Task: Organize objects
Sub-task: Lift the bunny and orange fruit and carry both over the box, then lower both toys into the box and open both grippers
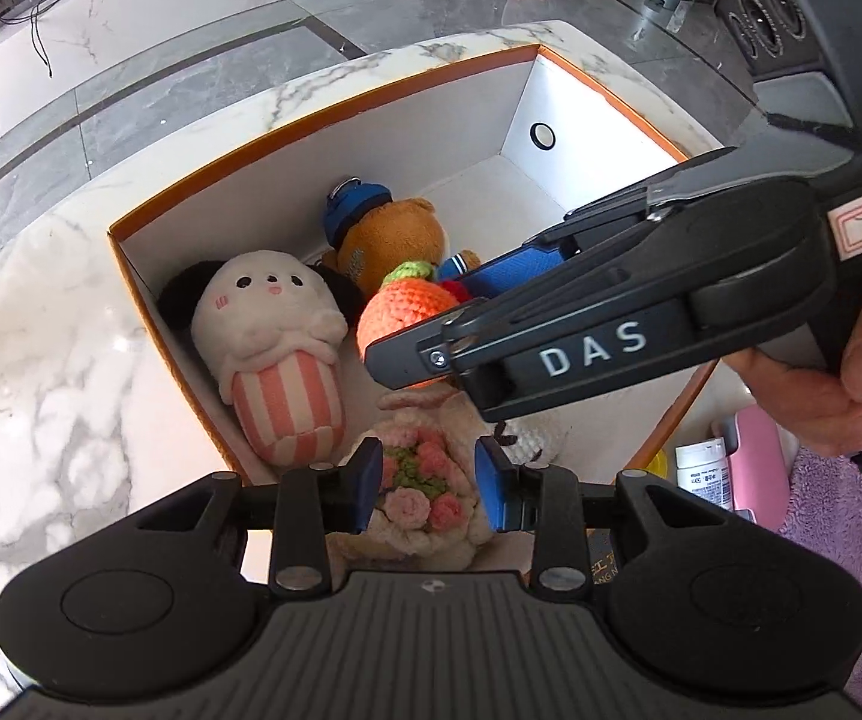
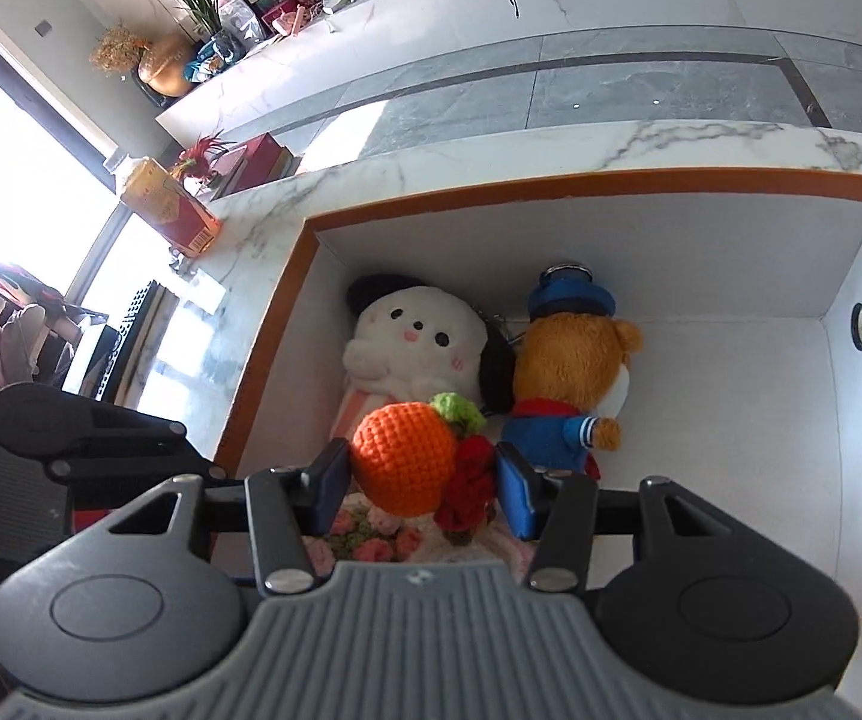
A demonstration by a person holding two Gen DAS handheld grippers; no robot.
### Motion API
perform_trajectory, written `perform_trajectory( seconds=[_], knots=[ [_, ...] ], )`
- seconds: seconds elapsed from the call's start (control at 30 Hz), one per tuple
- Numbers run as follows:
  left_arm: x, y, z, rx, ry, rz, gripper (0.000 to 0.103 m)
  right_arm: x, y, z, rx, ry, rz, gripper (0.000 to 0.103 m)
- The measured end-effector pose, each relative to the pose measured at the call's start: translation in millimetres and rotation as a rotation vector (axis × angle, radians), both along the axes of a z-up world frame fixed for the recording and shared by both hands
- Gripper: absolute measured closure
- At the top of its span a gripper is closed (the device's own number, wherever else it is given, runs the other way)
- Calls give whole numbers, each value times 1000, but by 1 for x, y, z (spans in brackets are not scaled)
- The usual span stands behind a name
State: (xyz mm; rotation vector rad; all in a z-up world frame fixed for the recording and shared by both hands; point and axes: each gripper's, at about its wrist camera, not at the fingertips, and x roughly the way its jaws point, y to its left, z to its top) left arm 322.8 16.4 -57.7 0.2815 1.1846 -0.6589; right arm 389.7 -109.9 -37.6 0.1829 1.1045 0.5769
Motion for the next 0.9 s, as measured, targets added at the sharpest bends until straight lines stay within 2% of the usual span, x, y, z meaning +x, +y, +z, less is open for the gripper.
perform_trajectory(
  seconds=[0.17, 0.3, 0.4, 0.47, 0.53, 0.63, 0.77, 0.83, 0.9],
  knots=[
    [2, 1, -7, 3, 4, 10, 64, 5, 7, -9, -26, -1, -2, 47],
    [3, 6, -9, -7, -1, 19, 64, 3, -1, 0, -1, -19, 9, 32],
    [6, 8, -9, -14, -8, 30, 64, 8, -10, 9, -4, -62, -25, 32],
    [7, 9, -9, -19, -12, 41, 64, 18, -15, 8, -32, -68, -78, 35],
    [9, 11, -7, -40, -31, 67, 64, 29, -21, -1, -43, -39, -124, 46],
    [15, 14, -3, -93, -63, 110, 64, 39, -26, -16, -74, 13, -184, 47],
    [27, 8, -5, -124, -94, 127, 64, 40, -30, -30, -76, 46, -194, 49],
    [31, 2, -10, -120, -89, 117, 64, 41, -31, -39, -68, 88, -195, 64],
    [35, -5, -17, -74, -95, 118, 66, 41, -33, -44, -39, 113, -203, 65]
  ],
)
